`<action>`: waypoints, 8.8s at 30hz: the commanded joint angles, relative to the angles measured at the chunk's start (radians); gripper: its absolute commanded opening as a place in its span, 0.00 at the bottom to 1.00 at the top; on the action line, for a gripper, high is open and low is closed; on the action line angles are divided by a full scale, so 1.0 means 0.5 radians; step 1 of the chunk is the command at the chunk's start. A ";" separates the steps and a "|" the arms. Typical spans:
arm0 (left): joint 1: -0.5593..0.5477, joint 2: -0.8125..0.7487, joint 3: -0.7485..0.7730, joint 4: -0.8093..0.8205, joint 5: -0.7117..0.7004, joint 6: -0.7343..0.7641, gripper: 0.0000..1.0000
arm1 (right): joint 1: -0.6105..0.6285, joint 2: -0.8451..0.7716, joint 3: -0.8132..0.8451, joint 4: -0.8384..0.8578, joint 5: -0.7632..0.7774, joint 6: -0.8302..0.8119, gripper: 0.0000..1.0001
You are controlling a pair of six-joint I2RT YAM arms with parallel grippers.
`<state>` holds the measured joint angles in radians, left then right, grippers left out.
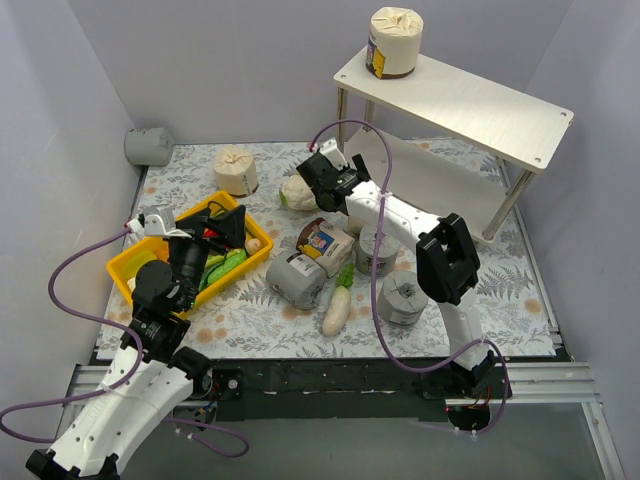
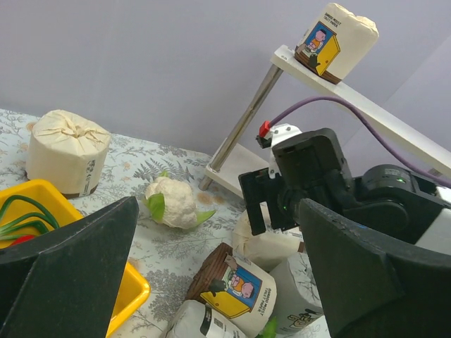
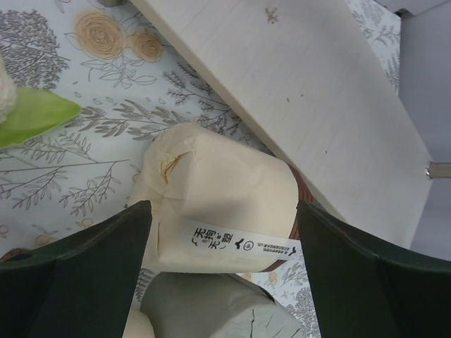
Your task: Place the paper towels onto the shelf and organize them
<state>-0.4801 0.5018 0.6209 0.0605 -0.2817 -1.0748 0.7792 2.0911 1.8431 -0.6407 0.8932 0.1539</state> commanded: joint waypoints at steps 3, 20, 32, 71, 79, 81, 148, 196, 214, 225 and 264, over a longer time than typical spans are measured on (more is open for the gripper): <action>0.006 -0.010 -0.002 0.017 -0.010 -0.001 0.98 | 0.012 0.165 0.229 -0.151 0.242 0.039 0.91; 0.006 -0.004 0.001 0.017 -0.010 -0.001 0.98 | 0.009 0.377 0.213 -0.274 0.395 0.057 0.88; 0.006 0.000 -0.002 0.017 -0.010 0.002 0.98 | -0.055 0.319 0.121 -0.225 0.352 0.042 0.56; 0.006 0.027 0.001 0.020 0.020 0.005 0.98 | -0.073 -0.945 0.225 0.407 -0.541 -0.228 0.43; 0.006 0.024 0.001 0.017 0.011 0.005 0.98 | -0.242 -1.022 0.572 0.533 -0.538 -0.357 0.43; 0.006 0.024 0.001 0.014 0.011 0.005 0.98 | -0.309 -1.053 0.581 0.575 -0.547 -0.357 0.43; 0.006 0.064 0.010 0.011 0.020 0.011 0.98 | -1.515 -0.805 0.225 0.754 -2.188 -0.302 0.84; 0.006 0.021 0.004 0.005 -0.047 0.020 0.98 | -0.589 -1.920 -1.703 1.609 -2.243 -0.963 0.79; 0.006 -0.053 -0.011 0.005 -0.127 0.017 0.98 | 0.034 -1.998 -2.818 2.410 -2.201 -2.403 0.82; 0.006 -0.046 -0.008 0.005 -0.099 0.011 0.98 | 0.098 -1.716 -2.741 2.392 -2.048 -2.664 0.77; 0.006 -0.025 -0.005 0.014 -0.059 0.014 0.98 | 0.135 -0.973 -2.677 3.367 -1.900 -2.689 0.54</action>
<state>-0.4801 0.4892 0.6209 0.0597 -0.3172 -1.0779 0.8406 1.5799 0.4641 0.9043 -0.0380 -1.2102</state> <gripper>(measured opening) 0.982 0.647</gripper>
